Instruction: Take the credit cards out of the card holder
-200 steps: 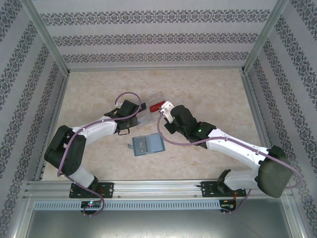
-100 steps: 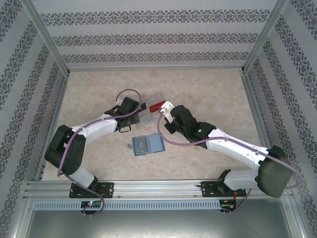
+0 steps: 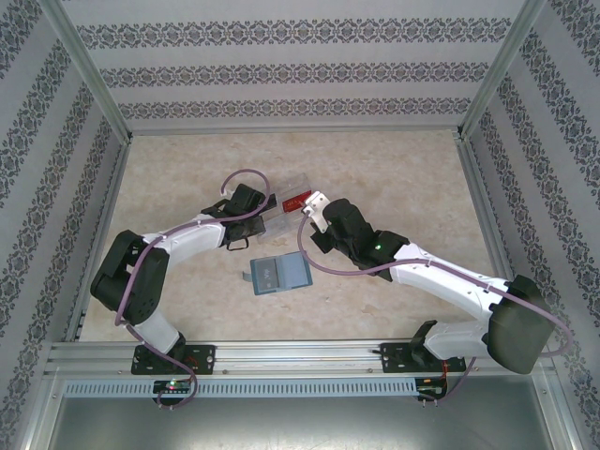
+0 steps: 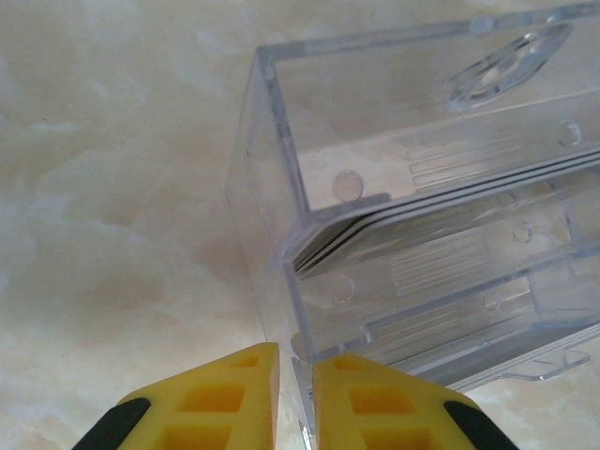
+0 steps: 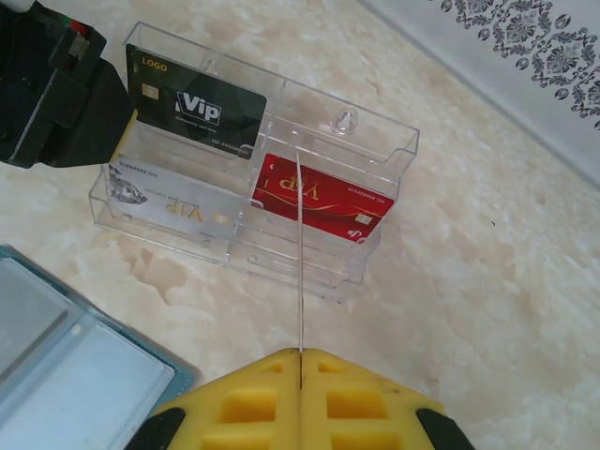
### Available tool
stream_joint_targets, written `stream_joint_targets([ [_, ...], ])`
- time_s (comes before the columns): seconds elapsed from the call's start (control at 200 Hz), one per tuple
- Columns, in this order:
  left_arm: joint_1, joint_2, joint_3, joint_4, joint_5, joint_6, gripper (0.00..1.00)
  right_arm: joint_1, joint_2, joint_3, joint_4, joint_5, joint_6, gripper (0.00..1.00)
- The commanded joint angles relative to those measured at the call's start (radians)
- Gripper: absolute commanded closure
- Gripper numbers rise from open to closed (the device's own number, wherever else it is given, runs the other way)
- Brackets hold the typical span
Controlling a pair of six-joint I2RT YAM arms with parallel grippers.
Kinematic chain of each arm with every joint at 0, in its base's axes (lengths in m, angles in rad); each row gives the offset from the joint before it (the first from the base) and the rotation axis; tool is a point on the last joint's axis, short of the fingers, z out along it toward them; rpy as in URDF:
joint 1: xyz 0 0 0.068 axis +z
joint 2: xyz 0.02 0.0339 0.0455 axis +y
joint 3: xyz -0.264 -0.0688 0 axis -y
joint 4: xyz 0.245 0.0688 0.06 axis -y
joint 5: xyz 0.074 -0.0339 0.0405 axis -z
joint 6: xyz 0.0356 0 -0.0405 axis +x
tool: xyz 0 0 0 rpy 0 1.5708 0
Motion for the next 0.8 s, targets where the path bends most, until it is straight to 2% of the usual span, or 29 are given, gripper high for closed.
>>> stream_joint_targets([
  [0.0,0.016,0.027,0.015,-0.001,-0.008,0.027,0.85,-0.008,-0.006,-0.006,0.018,-0.008,0.018,0.97],
  [0.345,0.020,0.017,0.009,-0.044,-0.010,0.090,0.92,-0.008,-0.011,-0.006,0.017,-0.009,0.017,0.97],
  [0.794,0.038,-0.006,-0.017,-0.078,0.058,0.235,0.92,-0.008,-0.010,-0.004,0.014,-0.022,0.018,0.96],
])
